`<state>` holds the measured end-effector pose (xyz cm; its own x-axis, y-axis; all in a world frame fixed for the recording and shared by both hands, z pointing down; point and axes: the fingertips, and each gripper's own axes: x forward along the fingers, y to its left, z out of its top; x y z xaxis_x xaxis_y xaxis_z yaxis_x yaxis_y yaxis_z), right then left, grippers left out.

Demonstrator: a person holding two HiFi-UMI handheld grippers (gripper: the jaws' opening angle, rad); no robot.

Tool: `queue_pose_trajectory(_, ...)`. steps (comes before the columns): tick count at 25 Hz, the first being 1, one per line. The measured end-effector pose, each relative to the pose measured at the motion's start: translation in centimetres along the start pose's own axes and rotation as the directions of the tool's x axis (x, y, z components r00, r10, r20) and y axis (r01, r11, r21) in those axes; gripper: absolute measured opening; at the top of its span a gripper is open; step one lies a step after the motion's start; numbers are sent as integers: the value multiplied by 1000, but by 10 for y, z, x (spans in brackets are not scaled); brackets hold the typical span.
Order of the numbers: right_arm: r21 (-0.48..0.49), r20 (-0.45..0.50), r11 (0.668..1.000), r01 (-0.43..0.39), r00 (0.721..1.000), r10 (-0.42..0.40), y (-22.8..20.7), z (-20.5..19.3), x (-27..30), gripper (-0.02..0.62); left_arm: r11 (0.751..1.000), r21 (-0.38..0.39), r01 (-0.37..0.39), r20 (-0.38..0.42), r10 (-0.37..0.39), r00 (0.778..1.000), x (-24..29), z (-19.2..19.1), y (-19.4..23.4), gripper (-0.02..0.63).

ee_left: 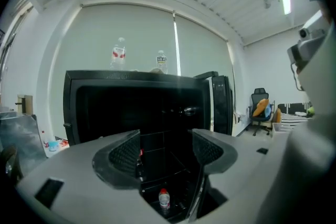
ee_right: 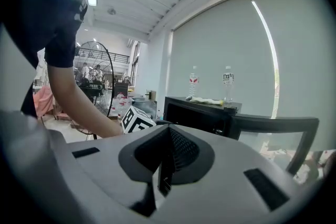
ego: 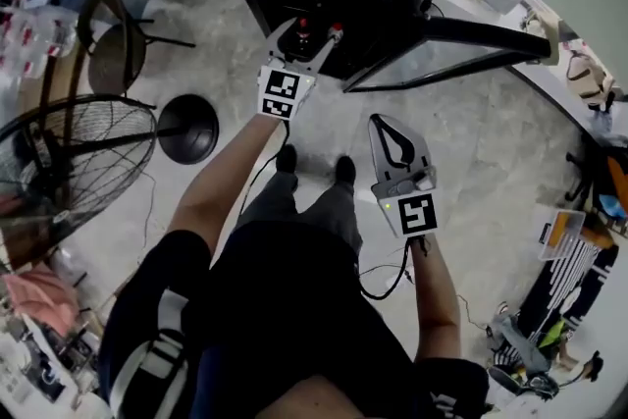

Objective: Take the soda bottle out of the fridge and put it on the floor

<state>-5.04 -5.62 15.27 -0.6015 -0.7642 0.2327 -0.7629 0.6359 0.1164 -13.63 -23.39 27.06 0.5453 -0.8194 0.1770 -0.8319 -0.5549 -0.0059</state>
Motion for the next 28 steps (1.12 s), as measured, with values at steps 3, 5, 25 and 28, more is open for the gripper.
queue_pose_trajectory(3,2,1,999,53,999,-53,4,-8,16,17,1000,-6,17,-7,-17,1000,18,-16,12,304)
queue_pose_trajectory(5,5,-3,997,76,997,-76,7,-13,25,17,1000,-14,16,-17,-17,1000,29,-26,20,304)
queue_pose_trajectory(25,93,52,989,118,991,-123,-25,-91,49,17,997,18,-75,52,73,996,124,-94,43,304)
queue_pose_trajectory(28,82,73,989,119,989,-125,-24,-97,55,17,996,16,-83,59,82,995,130,-101,50,304)
